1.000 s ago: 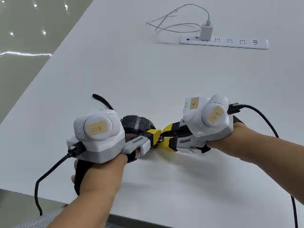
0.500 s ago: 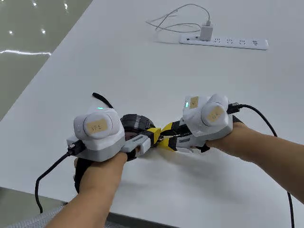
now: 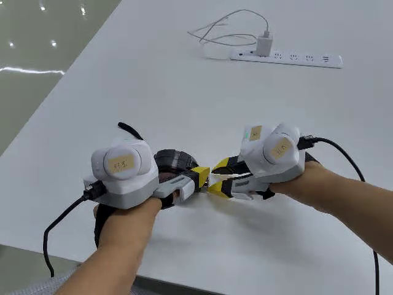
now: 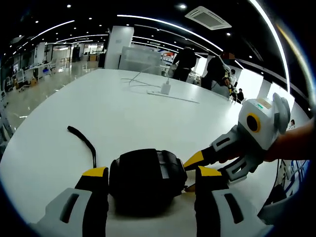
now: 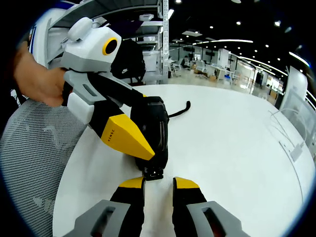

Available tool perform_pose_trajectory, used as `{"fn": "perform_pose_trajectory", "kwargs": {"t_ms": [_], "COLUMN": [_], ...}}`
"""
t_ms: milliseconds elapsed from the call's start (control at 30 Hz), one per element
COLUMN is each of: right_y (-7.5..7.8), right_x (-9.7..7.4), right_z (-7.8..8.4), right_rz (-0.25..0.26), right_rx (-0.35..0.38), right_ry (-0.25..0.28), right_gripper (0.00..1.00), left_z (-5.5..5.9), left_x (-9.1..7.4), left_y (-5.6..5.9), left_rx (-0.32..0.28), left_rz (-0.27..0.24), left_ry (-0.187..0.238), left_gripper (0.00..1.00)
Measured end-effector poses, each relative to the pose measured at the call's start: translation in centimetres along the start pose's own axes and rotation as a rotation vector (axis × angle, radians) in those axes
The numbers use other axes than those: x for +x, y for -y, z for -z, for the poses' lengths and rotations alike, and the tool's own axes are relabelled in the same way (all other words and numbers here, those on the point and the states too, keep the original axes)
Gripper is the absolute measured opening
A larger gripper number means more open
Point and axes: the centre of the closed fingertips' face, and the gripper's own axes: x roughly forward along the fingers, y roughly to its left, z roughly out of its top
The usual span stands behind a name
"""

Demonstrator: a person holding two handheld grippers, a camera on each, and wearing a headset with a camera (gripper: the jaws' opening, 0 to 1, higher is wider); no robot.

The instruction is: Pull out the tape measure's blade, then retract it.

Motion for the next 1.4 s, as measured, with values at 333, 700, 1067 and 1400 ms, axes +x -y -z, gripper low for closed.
{"fn": "perform_pose_trajectory", "kwargs": {"t_ms": [333,700,1067,1400], "right_y": [-0.1,-0.6,-1.8,-3.3], "right_x": [-2.0,-5.6,-9.6,-12.6], "right_z": [1.1,2.3,3.9,4.1], "right_rz": [0.068,0.215,0.309,0.365], "right_rx": [0.088,0.253,0.353,0.393], "right_ry": [-0.019,0.007,0.017,0.024], "right_gripper": [0.29,0.51,0.64,0.69], "left_z": [0.5,1.0,1.0,0.6], "left_x": [-0.4,-1.7,-3.6,-5.4], "left_y": [0.5,-0.1,-0.3,-0.2], "left_rx": [0.05,0.103,0.147,0.181], "left_rz": [0.042,0.105,0.157,0.189], "left_ry": [-0.019,-0.05,-0.066,-0.063], "left_gripper": [0.8,0.91,0.99,0.99]}}
